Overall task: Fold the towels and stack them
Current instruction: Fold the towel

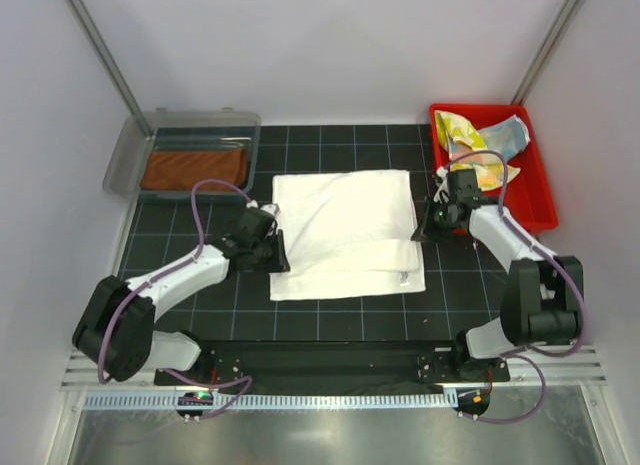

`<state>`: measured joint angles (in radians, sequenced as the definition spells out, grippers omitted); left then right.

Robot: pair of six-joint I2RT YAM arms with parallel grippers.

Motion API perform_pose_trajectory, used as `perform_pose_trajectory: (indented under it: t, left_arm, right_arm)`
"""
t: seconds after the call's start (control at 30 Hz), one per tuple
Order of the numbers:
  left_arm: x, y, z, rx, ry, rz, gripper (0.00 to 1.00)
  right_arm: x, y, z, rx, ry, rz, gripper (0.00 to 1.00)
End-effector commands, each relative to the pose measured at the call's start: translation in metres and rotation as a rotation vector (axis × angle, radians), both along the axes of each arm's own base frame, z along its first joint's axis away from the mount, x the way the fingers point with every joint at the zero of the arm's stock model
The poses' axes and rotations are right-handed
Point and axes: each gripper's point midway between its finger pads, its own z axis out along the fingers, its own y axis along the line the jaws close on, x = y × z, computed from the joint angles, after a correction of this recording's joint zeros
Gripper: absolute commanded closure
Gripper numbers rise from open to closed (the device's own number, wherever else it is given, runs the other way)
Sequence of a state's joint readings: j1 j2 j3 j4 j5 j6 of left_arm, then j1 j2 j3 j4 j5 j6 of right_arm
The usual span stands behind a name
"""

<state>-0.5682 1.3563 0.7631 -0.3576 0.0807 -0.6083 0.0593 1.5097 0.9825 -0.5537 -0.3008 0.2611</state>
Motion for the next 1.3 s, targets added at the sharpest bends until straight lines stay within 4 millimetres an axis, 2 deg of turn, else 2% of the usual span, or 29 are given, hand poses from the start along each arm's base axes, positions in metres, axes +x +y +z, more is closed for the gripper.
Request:
perform_pose_trajectory:
  t: [0.0,0.03,0.13,0.2,0.23,0.27,0.3,0.33,0.37,0.4,0.47,0.53,0.57,0.63,0.67,0.73,0.77,0.8,0.87,0.9,0.93,0.97,1.07,1.1,1.13,1.17,1.2,1.23,1.27]
  left_arm:
    - [-0.022,0.001,-0.01,-0.045,0.036,0.02,0.74]
    - [-0.026,-0.004,-0.005,-0.073,0.022,0.007,0.72]
    - [-0.035,0.001,0.001,-0.102,0.002,0.04,0.66]
    - [-0.041,0.011,-0.002,-0.087,0.0,0.075,0.62]
    - [-0.039,0.014,0.006,-0.095,-0.036,0.094,0.58]
    - [-0.041,0.016,0.009,-0.101,-0.037,0.11,0.49]
    - [-0.044,0.02,0.009,-0.091,-0.034,0.121,0.48]
    - [-0.044,0.022,0.015,-0.098,-0.051,0.126,0.5]
    - [-0.044,0.025,0.017,-0.098,-0.06,0.137,0.53]
    - [-0.047,0.026,0.017,-0.099,-0.051,0.145,0.53]
    - [-0.038,0.036,0.026,-0.073,-0.103,0.196,0.48]
    - [-0.035,0.043,0.03,-0.038,-0.124,0.219,0.43]
    - [-0.024,0.047,0.041,-0.021,-0.171,0.244,0.39]
    - [-0.013,0.049,0.053,0.006,-0.209,0.25,0.34]
    - [-0.004,0.044,0.069,-0.009,-0.243,0.247,0.32]
    - [0.01,0.031,0.078,-0.007,-0.252,0.201,0.31]
    - [0.022,0.019,0.097,-0.036,-0.279,0.18,0.32]
    - [0.024,0.004,0.088,-0.049,-0.23,0.125,0.33]
    - [0.025,-0.022,0.088,-0.108,-0.179,0.037,0.39]
    - [0.022,-0.043,0.084,-0.17,-0.123,-0.03,0.43]
    - [0.02,-0.052,0.082,-0.195,-0.105,-0.053,0.47]
    - [0.02,-0.059,0.08,-0.22,-0.097,-0.055,0.48]
    - [0.013,-0.058,0.052,-0.177,-0.06,-0.029,0.47]
    - [0.014,-0.053,0.044,-0.15,-0.059,-0.01,0.46]
    - [0.024,-0.045,0.037,-0.096,-0.076,0.026,0.44]
    - [0.031,-0.041,0.038,-0.072,-0.082,0.04,0.44]
    - [0.04,-0.039,0.041,-0.044,-0.106,0.025,0.44]
    - [0.061,-0.046,0.065,-0.063,-0.16,0.023,0.43]
    - [0.079,-0.034,0.061,0.006,-0.172,0.059,0.43]
  right_arm:
    - [-0.025,-0.012,-0.014,-0.044,0.02,-0.106,0.93]
    - [-0.038,-0.011,-0.018,-0.033,0.017,-0.109,0.87]
    - [-0.053,-0.003,-0.012,0.036,-0.033,-0.128,0.87]
    - [-0.063,0.0,-0.007,0.069,-0.059,-0.149,0.85]
    - [-0.064,0.001,0.007,0.084,-0.117,-0.155,0.82]
    - [-0.067,0.002,0.012,0.096,-0.132,-0.159,0.8]
    - [-0.075,0.007,0.013,0.135,-0.126,-0.166,0.77]
    - [-0.077,0.012,0.027,0.177,-0.178,-0.156,0.75]
    - [-0.08,0.016,0.031,0.209,-0.192,-0.154,0.71]
    - [-0.084,0.021,0.031,0.248,-0.193,-0.167,0.65]
    - [-0.091,0.036,0.045,0.346,-0.232,-0.117,0.64]
    - [-0.095,0.042,0.049,0.394,-0.242,-0.102,0.64]
    - [-0.095,0.042,0.05,0.394,-0.251,-0.097,0.64]
    - [-0.09,0.039,0.055,0.365,-0.275,-0.091,0.64]
    - [-0.087,0.036,0.055,0.347,-0.279,-0.096,0.64]
    - [-0.078,0.034,0.062,0.325,-0.277,-0.092,0.64]
    - [-0.075,0.031,0.062,0.3,-0.269,-0.098,0.64]
    - [-0.067,0.029,0.067,0.288,-0.266,-0.106,0.64]
    - [-0.061,0.028,0.069,0.278,-0.259,-0.12,0.64]
    - [-0.056,0.027,0.07,0.276,-0.257,-0.126,0.64]
    - [-0.054,0.028,0.068,0.275,-0.25,-0.127,0.64]
    - [-0.053,0.027,0.064,0.266,-0.234,-0.126,0.64]
    - [-0.045,0.01,0.042,0.165,-0.154,-0.195,0.64]
    - [-0.035,0.007,0.046,0.139,-0.173,-0.194,0.64]
    - [-0.026,-0.002,0.04,0.088,-0.166,-0.222,0.63]
    - [-0.017,-0.007,0.04,0.059,-0.168,-0.237,0.62]
    - [0.003,-0.014,0.057,0.019,-0.224,-0.25,0.62]
    - [0.014,-0.017,0.063,0.005,-0.242,-0.256,0.62]
    - [0.028,-0.019,0.059,-0.014,-0.239,-0.262,0.62]
